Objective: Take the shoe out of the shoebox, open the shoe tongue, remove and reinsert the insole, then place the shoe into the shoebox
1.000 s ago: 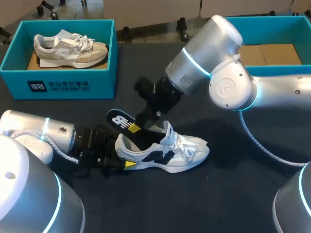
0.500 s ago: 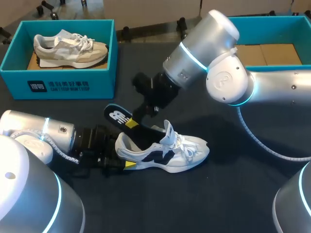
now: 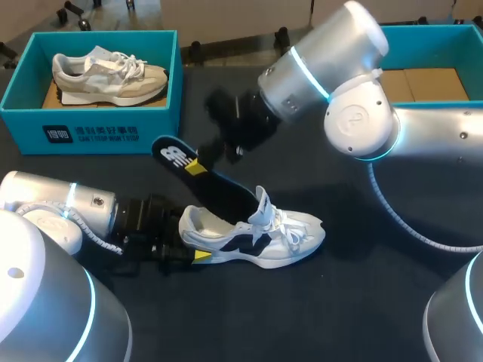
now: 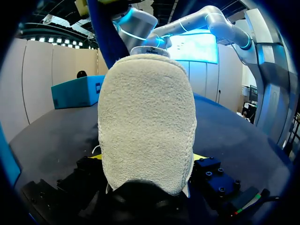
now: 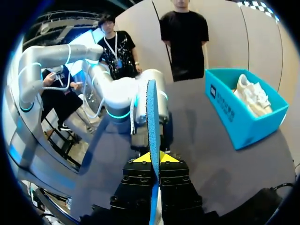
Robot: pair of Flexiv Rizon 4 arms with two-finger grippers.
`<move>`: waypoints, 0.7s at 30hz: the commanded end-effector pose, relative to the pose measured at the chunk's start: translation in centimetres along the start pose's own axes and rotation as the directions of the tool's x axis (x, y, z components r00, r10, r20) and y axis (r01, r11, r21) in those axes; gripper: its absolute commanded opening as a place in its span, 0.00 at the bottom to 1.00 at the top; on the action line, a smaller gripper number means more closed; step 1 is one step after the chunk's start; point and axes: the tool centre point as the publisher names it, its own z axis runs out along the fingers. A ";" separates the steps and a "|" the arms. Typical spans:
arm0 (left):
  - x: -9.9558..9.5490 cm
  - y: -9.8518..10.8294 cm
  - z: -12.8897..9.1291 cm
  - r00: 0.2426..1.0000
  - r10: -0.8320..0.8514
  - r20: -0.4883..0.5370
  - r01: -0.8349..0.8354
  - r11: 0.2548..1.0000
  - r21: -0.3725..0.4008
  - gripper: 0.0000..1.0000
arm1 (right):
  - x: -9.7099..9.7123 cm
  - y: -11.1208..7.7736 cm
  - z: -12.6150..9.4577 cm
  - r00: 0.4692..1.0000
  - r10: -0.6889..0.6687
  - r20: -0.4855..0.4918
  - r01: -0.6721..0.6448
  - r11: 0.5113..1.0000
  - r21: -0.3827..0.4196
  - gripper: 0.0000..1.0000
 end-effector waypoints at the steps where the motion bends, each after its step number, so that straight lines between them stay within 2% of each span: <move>1: -0.2 0.2 0.3 1.000 -0.001 -0.001 0.001 1.000 -0.004 0.00 | -0.2 0.9 -0.7 1.000 -0.009 0.005 0.009 1.000 -0.026 0.00; 5: -0.2 0.2 0.3 1.000 -0.001 -0.001 0.001 1.000 -0.004 0.00 | -0.9 2.2 -1.2 1.000 -0.022 0.008 0.022 0.998 -0.061 0.00; 8: -0.2 0.2 0.3 1.000 -0.001 -0.001 0.001 1.000 -0.004 0.00 | -1.5 3.4 -1.9 0.997 -0.022 0.073 0.027 0.997 -0.078 0.00; 21: -0.2 0.2 0.3 1.000 -0.001 -0.001 0.001 1.000 -0.004 0.00 | -1.5 3.4 -1.9 0.997 -0.022 0.073 0.027 0.997 -0.078 0.00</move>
